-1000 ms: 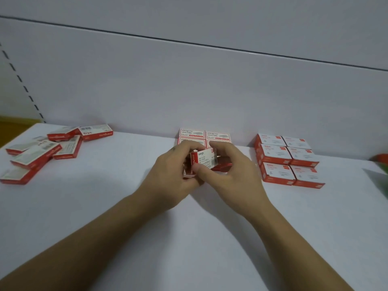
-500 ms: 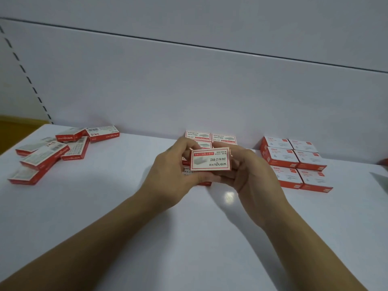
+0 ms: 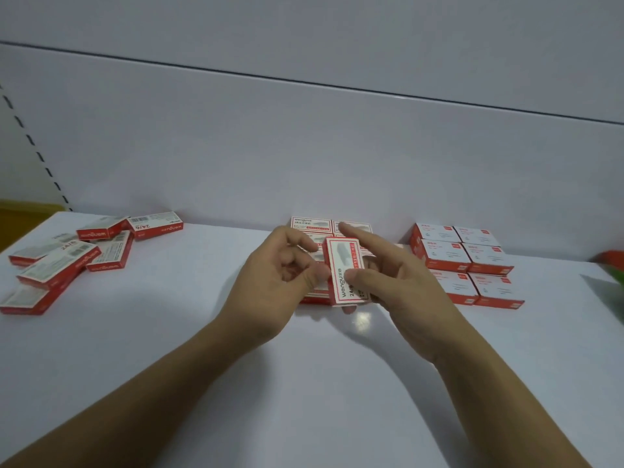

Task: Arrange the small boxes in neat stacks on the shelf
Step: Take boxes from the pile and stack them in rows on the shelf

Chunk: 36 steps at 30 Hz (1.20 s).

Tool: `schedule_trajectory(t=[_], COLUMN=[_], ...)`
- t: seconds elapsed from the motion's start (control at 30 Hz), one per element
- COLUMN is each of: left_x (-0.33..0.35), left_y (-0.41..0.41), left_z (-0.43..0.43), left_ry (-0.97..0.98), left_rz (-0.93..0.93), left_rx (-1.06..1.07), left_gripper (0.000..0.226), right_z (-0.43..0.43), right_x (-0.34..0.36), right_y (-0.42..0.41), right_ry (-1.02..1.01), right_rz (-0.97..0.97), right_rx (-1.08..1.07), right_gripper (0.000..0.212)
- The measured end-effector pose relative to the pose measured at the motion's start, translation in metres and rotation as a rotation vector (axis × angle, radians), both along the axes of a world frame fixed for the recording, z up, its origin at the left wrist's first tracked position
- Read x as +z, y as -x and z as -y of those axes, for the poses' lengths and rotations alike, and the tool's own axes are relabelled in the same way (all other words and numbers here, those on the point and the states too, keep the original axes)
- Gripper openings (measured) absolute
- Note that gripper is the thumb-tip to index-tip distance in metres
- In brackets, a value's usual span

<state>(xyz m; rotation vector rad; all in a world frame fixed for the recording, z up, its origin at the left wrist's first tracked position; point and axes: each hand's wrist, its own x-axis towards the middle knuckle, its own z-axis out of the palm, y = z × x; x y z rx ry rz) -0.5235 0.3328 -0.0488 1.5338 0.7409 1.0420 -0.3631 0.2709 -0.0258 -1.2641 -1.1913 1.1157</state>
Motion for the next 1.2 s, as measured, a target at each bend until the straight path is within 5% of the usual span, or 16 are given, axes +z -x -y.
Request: schedule_trajectory(t=[0.27, 0.37, 0.53, 0.77, 0.87, 1.03, 1.2], left_x=[-0.006, -0.001, 0.004, -0.003, -0.009, -0.01, -0.015], left_y=[-0.002, 0.001, 0.004, 0.002, 0.005, 0.01, 0.014], left_z=[0.002, -0.003, -0.003, 0.005, -0.004, -0.012, -0.016], left_ry=[-0.085, -0.008, -0.004, -0.207, -0.356, -0.502, -0.577], left_rz=[-0.051, 0.041, 0.074, -0.019, -0.186, -0.313, -0.386], left_rx=[-0.073, -0.016, 0.045, 0.035, 0.116, 0.128, 0.105], left_gripper=[0.042, 0.032, 0.018, 0.04, 0.05, 0.05, 0.052], right_z=[0.001, 0.001, 0.0, 0.004, 0.002, 0.001, 0.004], right_x=[0.0, 0.004, 0.004, 0.007, 0.003, -0.006, -0.004], right_y=[0.011, 0.01, 0.008, 0.012, 0.007, -0.007, -0.009], right_ry=[-0.067, -0.057, -0.055, -0.127, -0.133, -0.356, -0.431], right_rz=[-0.156, -0.2, -0.235, -0.175, 0.06, 0.923, 1.133], right_rx=[-0.235, -0.294, -0.321, -0.305, -0.246, -0.283, -0.241], right_gripper=[0.023, 0.012, 0.018, 0.024, 0.025, 0.051, 0.043])
